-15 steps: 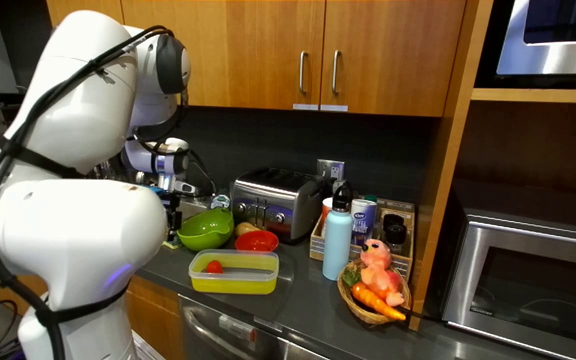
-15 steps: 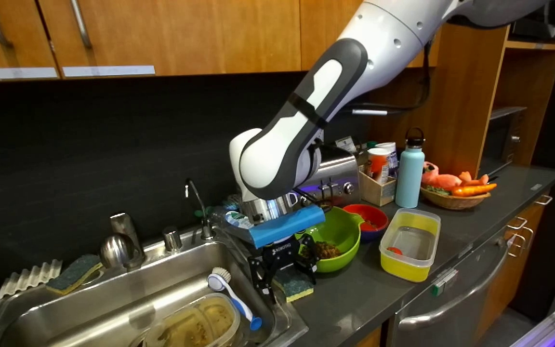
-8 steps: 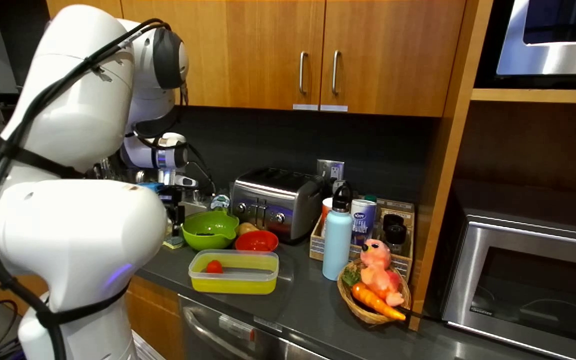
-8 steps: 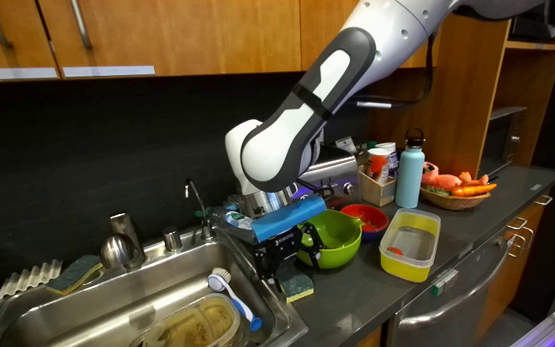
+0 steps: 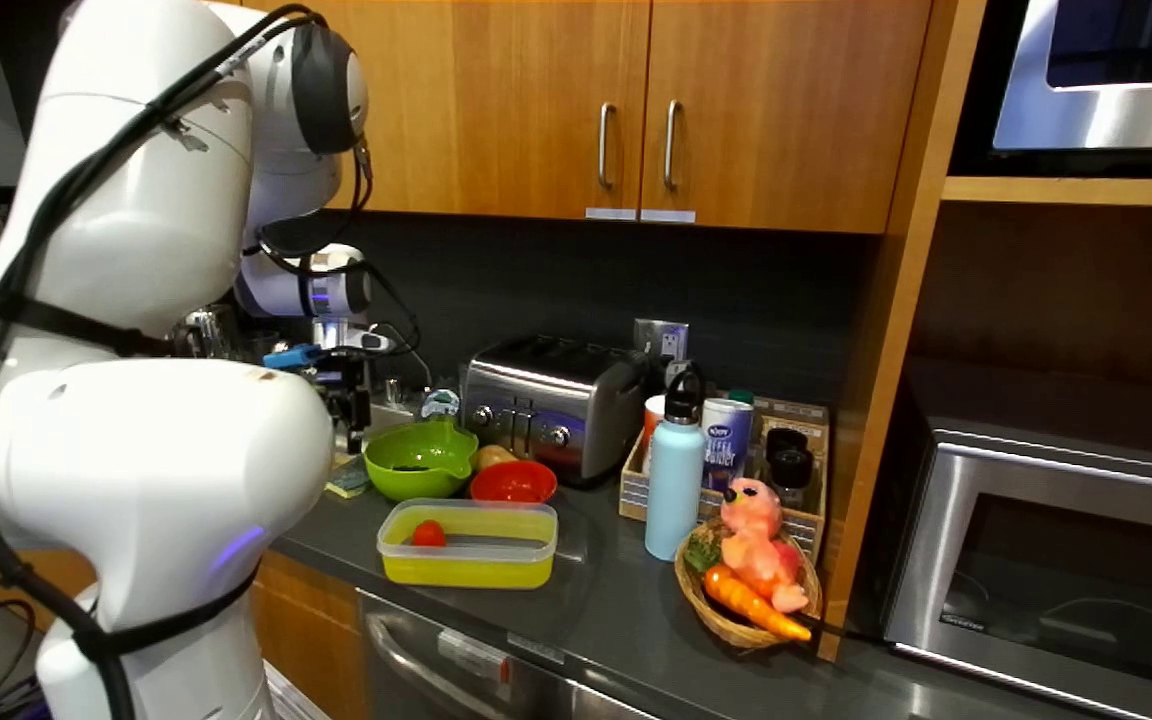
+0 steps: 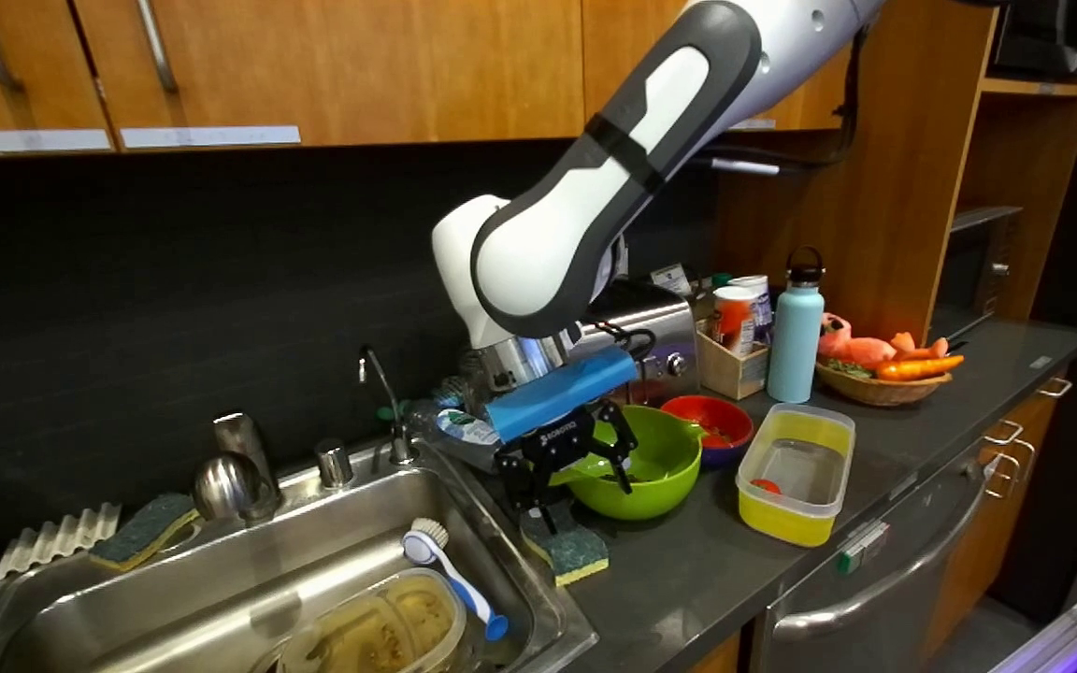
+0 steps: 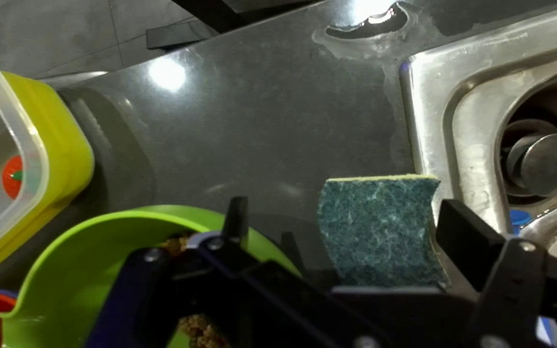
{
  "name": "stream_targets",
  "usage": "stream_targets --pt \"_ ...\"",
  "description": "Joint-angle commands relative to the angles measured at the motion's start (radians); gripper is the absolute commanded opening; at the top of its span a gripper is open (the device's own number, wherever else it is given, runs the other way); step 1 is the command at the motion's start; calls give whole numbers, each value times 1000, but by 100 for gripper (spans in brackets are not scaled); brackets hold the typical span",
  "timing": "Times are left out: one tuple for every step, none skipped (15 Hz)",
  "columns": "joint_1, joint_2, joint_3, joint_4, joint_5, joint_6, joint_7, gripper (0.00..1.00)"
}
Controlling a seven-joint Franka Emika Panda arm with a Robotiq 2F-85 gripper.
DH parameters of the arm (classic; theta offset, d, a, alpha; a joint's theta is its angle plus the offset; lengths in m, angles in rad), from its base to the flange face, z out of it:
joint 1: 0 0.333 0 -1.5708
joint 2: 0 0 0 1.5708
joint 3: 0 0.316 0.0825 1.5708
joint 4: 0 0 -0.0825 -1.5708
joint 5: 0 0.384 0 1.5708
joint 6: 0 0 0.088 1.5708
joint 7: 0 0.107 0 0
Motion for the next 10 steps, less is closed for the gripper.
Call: stream_targets --pt "-6 -109 -3 -104 -27 3 82 100" --pt "-12 -133 0 -130 -26 13 97 100" --pt "-20 -154 3 -154 -26 26 110 100" --pt "-27 -175 7 -176 -24 33 120 100" --pt "-36 -198 11 -201 -21 42 129 100" --pt "-44 -216 14 -224 -22 52 137 100" --pt "-53 -238 19 -247 -20 63 146 100" --pt "-64 -261 24 -274 -17 78 150 100" --pt "-76 -282 28 -304 -16 102 157 100" --pt "-88 -302 35 -329 -10 123 162 100"
